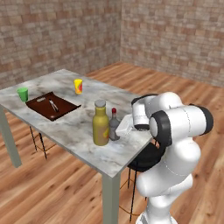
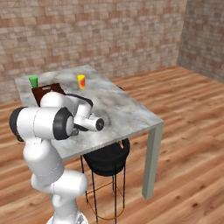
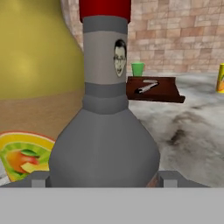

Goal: Place the drinks on the dining counter in a tight cluster.

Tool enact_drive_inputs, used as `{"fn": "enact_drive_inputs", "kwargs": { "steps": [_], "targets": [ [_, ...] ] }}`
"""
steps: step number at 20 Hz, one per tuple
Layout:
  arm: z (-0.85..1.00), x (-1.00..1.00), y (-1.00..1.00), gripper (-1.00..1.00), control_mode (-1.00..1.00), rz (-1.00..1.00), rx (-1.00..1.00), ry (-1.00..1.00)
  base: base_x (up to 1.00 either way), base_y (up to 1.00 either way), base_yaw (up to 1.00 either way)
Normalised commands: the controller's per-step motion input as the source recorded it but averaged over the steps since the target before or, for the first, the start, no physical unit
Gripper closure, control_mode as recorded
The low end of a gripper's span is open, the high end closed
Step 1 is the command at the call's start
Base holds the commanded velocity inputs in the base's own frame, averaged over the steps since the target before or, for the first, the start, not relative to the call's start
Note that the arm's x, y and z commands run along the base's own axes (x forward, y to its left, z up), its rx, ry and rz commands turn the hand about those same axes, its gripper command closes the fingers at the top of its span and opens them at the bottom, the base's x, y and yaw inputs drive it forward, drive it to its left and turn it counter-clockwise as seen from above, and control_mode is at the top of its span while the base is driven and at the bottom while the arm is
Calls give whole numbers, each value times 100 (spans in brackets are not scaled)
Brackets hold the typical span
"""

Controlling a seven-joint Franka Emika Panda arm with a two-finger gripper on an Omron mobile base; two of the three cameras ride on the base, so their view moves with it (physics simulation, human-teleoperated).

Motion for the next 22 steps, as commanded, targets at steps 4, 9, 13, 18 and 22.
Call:
{"fn": "enact_drive_inputs", "kwargs": {
  "steps": [4, 9, 13, 18, 22],
  "targets": [
    [-20, 0, 0, 100, -100, 0, 0, -4, 0, 0, 0],
    [-25, 0, 0, 100, -100, -2, 0, -4, 0, 0, 0],
    [-16, 0, 0, 100, -100, -1, 0, 0, 0, 0, 0],
    [-7, 0, -10, 100, -100, -1, 0, 0, 0, 0, 0],
    [0, 0, -18, 100, -100, 0, 0, 0, 0, 0, 0]
  ]
}}
